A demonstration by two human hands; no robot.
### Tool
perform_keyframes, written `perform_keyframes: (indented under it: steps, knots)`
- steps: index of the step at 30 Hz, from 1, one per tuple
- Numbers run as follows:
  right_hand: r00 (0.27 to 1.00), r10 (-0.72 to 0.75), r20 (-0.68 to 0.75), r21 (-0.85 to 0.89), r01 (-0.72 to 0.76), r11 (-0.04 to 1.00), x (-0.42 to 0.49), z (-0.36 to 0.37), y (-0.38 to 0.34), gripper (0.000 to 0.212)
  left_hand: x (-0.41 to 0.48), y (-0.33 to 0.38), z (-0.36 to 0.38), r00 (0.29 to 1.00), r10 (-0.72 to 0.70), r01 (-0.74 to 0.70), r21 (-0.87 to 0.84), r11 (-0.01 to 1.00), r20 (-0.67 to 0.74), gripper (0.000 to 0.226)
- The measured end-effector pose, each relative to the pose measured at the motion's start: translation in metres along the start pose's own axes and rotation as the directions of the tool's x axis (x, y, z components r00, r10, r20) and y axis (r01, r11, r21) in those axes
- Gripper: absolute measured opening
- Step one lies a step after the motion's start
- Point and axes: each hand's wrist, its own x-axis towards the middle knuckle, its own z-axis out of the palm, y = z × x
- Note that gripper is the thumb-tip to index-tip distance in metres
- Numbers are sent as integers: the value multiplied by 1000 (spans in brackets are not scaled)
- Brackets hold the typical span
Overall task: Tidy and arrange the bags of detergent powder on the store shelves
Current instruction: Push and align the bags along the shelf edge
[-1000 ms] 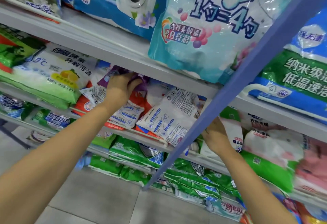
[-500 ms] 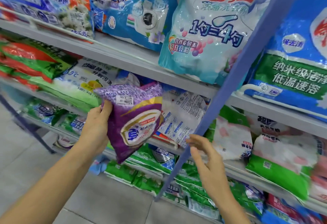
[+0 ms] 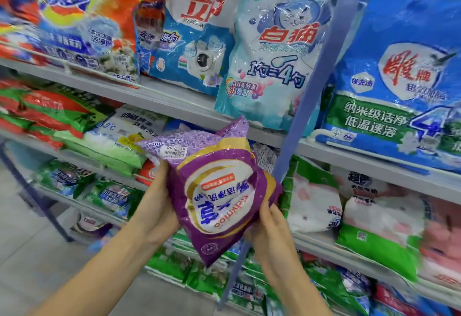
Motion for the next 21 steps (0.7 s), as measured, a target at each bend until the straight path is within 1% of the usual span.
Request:
perform_keyframes:
  steps: [2, 3, 5, 6, 8, 11, 12, 13, 14, 16, 17, 19, 21]
  knots:
    - [988, -125, -94, -32, 122, 992, -7, -3, -15, 83, -5, -1, 1, 993, 89, -85, 55, 995, -79, 69]
    - [976, -177, -126, -41, 174, 984, -10, -8, -24, 71, -4, -5, 0, 998, 49, -48, 17, 999, -49, 70]
    - [948, -257, -186, -25, 257, 966, -17, -20, -49, 39, 3, -15, 7, 993, -87, 93, -85, 992, 75, 74]
    - [930, -294, -222, -26, 296, 955, -21, -26, -64, 31, 5, -19, 15, 980, -126, 143, -102, 984, 154, 79]
    - [875, -393, -283, -104, 379, 920, -25, -45, -97, 28, 14, -29, 24, 953, -164, 185, -62, 981, 257, 90]
    - [756, -561, -337, -312, 472, 824, -37, -74, -148, 20, 28, -48, 41, 890, -281, 292, 24, 956, 359, 101]
    - [716, -611, -336, -395, 482, 782, -44, -84, -164, 20, 30, -59, 51, 869, -332, 328, 76, 942, 366, 102]
    - [682, -662, -313, -489, 481, 727, -50, -95, -178, 25, 31, -72, 64, 871, -358, 323, 157, 933, 337, 99]
    - [652, -706, -275, -583, 470, 662, -60, -105, -190, 29, 32, -87, 78, 873, -375, 313, 232, 921, 311, 90]
    - [603, -778, -177, -740, 440, 509, -81, -127, -211, 35, 31, -119, 114, 885, -387, 283, 361, 888, 258, 67]
    - [582, -801, -139, -785, 429, 447, -93, -140, -222, 37, 31, -136, 131, 899, -369, 250, 412, 876, 237, 56]
    - [541, -834, -107, -840, 399, 367, -118, -162, -247, 40, 31, -172, 163, 936, -287, 179, 426, 887, 204, 33]
    - [496, -865, -74, -893, 354, 279, -142, -182, -274, 41, 31, -207, 192, 963, -199, 119, 371, 921, 185, 18]
